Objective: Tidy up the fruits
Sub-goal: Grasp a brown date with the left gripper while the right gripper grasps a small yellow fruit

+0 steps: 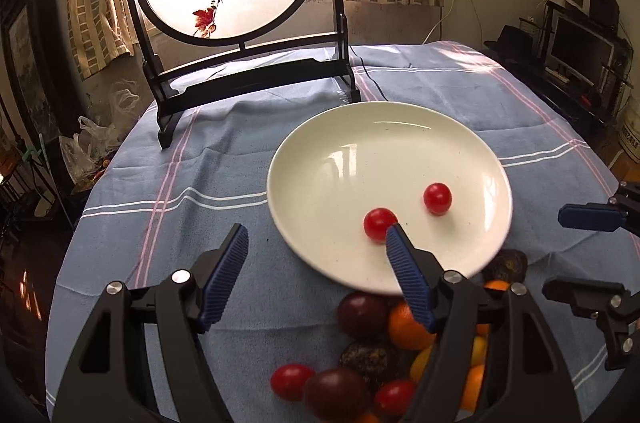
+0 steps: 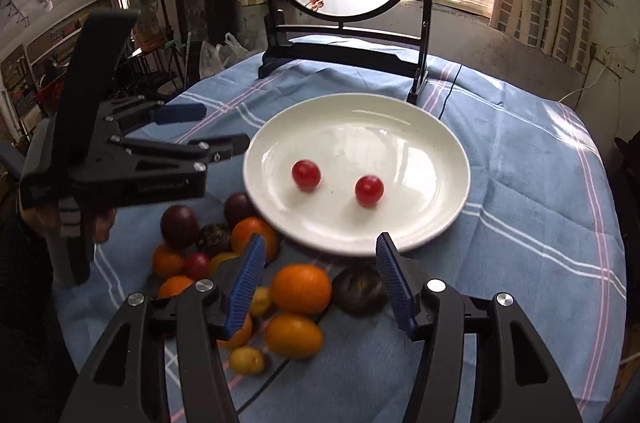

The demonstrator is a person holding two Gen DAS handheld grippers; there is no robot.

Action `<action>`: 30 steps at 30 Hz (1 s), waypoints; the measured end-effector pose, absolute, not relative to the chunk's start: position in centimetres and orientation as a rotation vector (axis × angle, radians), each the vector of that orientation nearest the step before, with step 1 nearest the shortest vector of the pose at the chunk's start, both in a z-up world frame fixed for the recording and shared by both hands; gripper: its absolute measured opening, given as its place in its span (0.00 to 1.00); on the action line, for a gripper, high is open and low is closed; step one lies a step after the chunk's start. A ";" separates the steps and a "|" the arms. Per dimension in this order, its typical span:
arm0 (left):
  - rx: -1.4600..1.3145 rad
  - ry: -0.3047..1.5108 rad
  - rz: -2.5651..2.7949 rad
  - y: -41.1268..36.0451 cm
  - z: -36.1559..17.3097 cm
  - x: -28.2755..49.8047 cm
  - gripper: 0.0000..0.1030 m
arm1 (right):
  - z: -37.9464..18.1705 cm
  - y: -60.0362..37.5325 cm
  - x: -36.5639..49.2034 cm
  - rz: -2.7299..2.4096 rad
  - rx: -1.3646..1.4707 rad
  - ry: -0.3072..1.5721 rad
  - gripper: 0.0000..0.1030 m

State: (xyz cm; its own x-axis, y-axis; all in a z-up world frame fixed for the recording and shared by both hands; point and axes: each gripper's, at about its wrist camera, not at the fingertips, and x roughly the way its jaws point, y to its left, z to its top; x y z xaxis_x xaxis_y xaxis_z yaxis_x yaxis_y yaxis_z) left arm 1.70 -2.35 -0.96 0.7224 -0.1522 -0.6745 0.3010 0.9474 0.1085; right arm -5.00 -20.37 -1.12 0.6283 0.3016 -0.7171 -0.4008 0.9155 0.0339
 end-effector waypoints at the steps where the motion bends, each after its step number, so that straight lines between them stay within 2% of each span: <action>1: 0.224 0.715 -0.260 -1.8 -0.9 0.7 0.70 | -1.6 -20.3 -6.1 0.414 -0.139 0.810 0.56; 7: 0.249 0.768 -0.360 0.6 -2.3 -5.4 0.71 | -5.2 -19.4 -10.1 0.470 -0.152 0.903 0.56; 15: 0.307 0.866 -0.534 -1.0 -6.4 -10.8 0.71 | -7.8 -17.5 -9.6 0.499 -0.156 0.970 0.54; 21: 0.283 0.936 -0.544 -2.1 -8.8 -10.1 0.71 | -8.3 -17.0 -9.4 0.489 -0.188 0.981 0.27; 23: 0.270 0.936 -0.553 -2.2 -8.8 -10.0 0.70 | -8.3 -17.3 -9.5 0.486 -0.181 0.980 0.27; 25: 0.271 0.927 -0.553 -2.3 -8.6 -10.0 0.53 | -8.2 -17.5 -9.8 0.481 -0.180 0.977 0.27; 26: 0.266 0.939 -0.570 -2.4 -8.6 -10.0 0.39 | -8.2 -17.6 -9.8 0.481 -0.177 0.978 0.27; 30: 0.285 0.914 -0.587 -2.4 -8.2 -10.7 0.38 | -8.2 -18.1 -10.4 0.476 -0.174 0.976 0.27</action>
State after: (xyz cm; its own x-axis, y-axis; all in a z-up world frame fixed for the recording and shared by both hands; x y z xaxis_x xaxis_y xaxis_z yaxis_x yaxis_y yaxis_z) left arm -10.70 -2.39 -8.15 0.4696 -0.3539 -0.8088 0.5880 0.8088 -0.0126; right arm -10.36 -18.11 -8.16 0.4679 0.3085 -0.8282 -0.4623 0.8841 0.0682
